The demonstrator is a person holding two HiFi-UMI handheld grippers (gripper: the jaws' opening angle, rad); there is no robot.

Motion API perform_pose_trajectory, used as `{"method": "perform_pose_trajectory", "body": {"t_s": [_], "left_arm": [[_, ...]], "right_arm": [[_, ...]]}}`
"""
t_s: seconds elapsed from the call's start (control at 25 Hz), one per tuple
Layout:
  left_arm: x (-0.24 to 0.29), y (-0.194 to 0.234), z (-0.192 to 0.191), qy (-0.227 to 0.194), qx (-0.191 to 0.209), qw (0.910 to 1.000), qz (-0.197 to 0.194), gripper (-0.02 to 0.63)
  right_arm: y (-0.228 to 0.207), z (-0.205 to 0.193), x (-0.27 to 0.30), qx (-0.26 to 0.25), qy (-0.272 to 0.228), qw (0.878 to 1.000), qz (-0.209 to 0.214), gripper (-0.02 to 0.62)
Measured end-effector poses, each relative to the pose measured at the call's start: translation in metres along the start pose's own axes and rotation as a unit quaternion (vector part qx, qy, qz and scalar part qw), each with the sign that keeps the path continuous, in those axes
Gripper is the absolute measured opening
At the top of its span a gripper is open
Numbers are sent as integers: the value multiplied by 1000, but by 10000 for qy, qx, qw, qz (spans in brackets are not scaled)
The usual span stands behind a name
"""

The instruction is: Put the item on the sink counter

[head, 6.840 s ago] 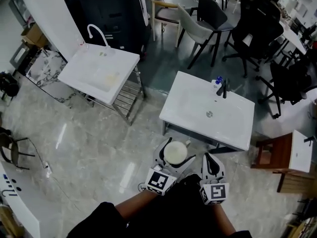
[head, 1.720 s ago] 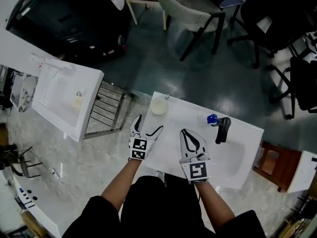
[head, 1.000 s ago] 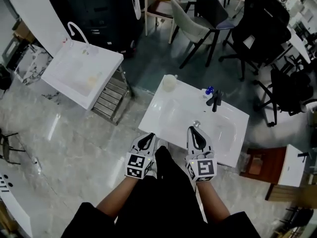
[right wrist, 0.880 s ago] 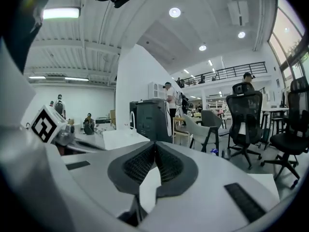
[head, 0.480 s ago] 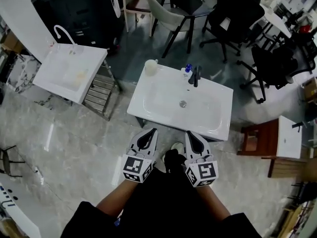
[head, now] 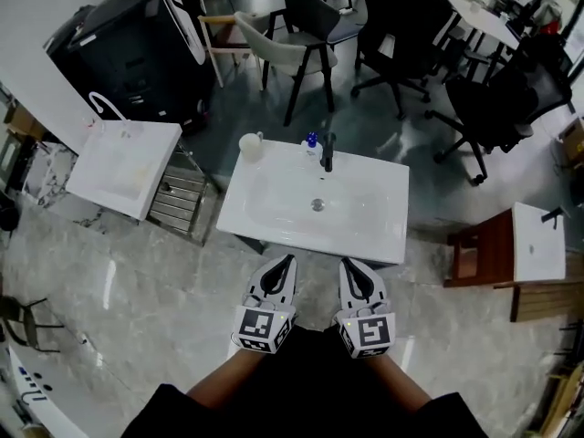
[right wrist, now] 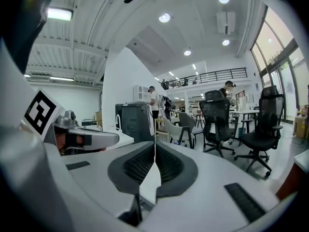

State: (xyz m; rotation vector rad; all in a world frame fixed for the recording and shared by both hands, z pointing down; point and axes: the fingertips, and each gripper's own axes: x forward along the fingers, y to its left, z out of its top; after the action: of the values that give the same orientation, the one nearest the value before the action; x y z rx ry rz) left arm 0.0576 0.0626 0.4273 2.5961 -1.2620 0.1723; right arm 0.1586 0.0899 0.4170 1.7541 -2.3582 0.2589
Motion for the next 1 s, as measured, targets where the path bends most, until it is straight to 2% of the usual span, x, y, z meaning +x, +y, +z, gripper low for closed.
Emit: {"method": "perform_pose_trajectory", "body": {"t_s": [0.16,0.4,0.72,1.0], "left_arm": [[29,-39,15,-123,187,9995,-214,15],[48,-75,25,-176,294,9983,-467,15],[43,-84,29,-134,419,9963,-743,15],[31,-74,28,-111,327,9960,-829,15]], "right_arm": [[-40,8,-16,71,-132,9992,-362,32],[-74,13,-36,280,-84,9976,-627,31],[-67,23,-41,138,-263,9958,-865,31],[-48,24,-44,70,-310,9947,-973,31]]}}
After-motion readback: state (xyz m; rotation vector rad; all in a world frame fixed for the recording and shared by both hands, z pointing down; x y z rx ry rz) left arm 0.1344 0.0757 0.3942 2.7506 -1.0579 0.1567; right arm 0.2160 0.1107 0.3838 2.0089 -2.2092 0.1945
